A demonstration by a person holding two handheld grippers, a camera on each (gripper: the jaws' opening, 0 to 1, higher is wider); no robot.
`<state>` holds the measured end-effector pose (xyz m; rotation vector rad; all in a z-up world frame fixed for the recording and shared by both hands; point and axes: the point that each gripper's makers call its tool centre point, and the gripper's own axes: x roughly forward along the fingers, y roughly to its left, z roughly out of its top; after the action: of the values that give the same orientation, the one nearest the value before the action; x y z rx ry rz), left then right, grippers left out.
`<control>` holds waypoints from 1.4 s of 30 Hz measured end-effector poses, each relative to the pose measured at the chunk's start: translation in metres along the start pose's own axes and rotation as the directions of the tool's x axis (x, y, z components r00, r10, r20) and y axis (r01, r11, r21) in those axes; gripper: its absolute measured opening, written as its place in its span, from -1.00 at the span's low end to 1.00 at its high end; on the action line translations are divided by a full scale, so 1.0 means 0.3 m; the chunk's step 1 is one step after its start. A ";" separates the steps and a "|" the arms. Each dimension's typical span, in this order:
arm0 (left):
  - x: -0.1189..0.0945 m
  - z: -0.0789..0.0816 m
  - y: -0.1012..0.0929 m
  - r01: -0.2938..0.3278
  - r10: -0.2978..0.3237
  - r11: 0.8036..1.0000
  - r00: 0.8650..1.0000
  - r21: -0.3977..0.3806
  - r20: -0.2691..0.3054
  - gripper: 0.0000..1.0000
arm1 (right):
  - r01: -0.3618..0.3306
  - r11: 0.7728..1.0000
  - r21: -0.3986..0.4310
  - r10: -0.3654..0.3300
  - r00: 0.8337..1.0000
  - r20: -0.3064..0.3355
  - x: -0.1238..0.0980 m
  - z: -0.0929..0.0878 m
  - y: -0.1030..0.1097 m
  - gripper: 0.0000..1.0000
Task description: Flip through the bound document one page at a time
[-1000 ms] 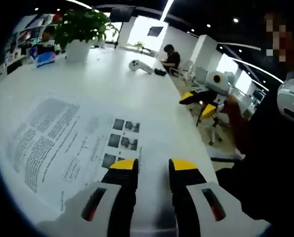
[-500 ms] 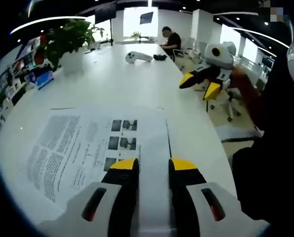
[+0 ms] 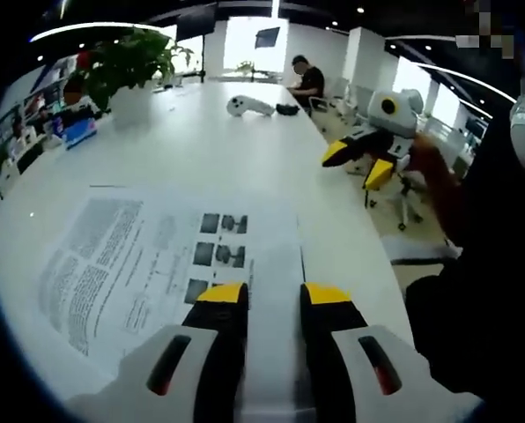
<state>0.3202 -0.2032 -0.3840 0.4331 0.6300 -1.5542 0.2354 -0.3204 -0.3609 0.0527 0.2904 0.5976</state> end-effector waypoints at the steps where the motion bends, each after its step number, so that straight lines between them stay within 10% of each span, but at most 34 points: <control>1: -0.001 0.000 0.001 0.006 -0.006 1.000 1.000 -0.005 0.006 -0.48 | -0.001 1.000 0.000 0.001 1.000 0.001 0.000 0.001 0.000 -0.26; 31: -0.013 0.006 0.019 0.135 -0.113 0.986 0.973 -0.102 0.199 -0.52 | -0.034 0.988 0.150 0.040 0.998 -0.038 0.103 -0.011 0.046 -0.19; 37: -0.013 0.007 0.019 0.143 -0.117 0.984 0.970 -0.111 0.211 -0.52 | -0.091 0.939 0.333 0.066 0.994 0.086 0.147 0.057 0.065 -0.23; 42: -0.013 0.008 0.013 0.145 -0.119 0.983 0.970 -0.110 0.214 -0.52 | -0.099 0.887 0.451 0.082 0.995 0.057 0.178 0.045 0.063 -0.31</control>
<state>0.3246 -0.2017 -0.3803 0.1336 0.5999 -1.6503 0.2709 -0.2743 -0.3590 0.5323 0.3893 0.6104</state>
